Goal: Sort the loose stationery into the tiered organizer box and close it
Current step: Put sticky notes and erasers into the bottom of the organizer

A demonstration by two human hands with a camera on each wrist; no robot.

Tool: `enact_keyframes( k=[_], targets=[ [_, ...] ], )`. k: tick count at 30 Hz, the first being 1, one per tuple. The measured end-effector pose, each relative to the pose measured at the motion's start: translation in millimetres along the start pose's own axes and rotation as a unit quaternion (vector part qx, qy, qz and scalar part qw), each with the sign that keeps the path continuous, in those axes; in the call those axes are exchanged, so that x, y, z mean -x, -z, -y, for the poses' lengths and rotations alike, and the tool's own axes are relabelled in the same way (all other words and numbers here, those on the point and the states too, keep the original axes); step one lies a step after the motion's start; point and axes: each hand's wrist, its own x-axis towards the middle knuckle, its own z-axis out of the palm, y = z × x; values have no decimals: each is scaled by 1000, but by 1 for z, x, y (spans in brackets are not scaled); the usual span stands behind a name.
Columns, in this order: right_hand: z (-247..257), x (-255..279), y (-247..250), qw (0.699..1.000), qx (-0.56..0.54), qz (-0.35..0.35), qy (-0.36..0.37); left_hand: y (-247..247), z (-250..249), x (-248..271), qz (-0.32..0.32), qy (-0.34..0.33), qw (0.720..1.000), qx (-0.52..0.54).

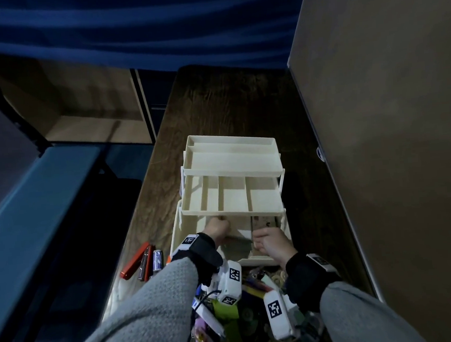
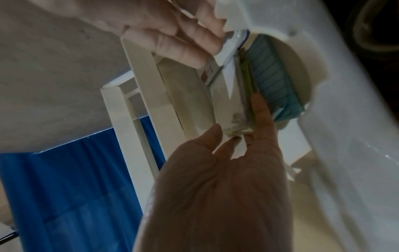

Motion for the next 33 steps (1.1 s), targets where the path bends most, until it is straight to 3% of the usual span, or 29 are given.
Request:
enact_keyframes(
  k=[4,7,11,17,22,25,33],
  targets=[
    [5,-1,-3,987,149,38,39,4,-3,2,-13,-10,998,-59],
    [17,1,-12,952,285,83,75,9,-6,4,-17,-21,995,-95],
    [26,-1,-21,918,365,136,73,15,-3,2,7,-29,996,-82],
    [22,-3,-22,887,427,167,53,18,5,0,19,-10,999,-42],
    [14,4,-30,872,469,117,80,19,4,3,15,-15,998,-60],
    [16,7,-34,861,483,127,93,20,6,4,19,-17,998,-54],
    [23,0,-36,865,473,156,58,18,5,2,27,13,999,-43]
  ],
)
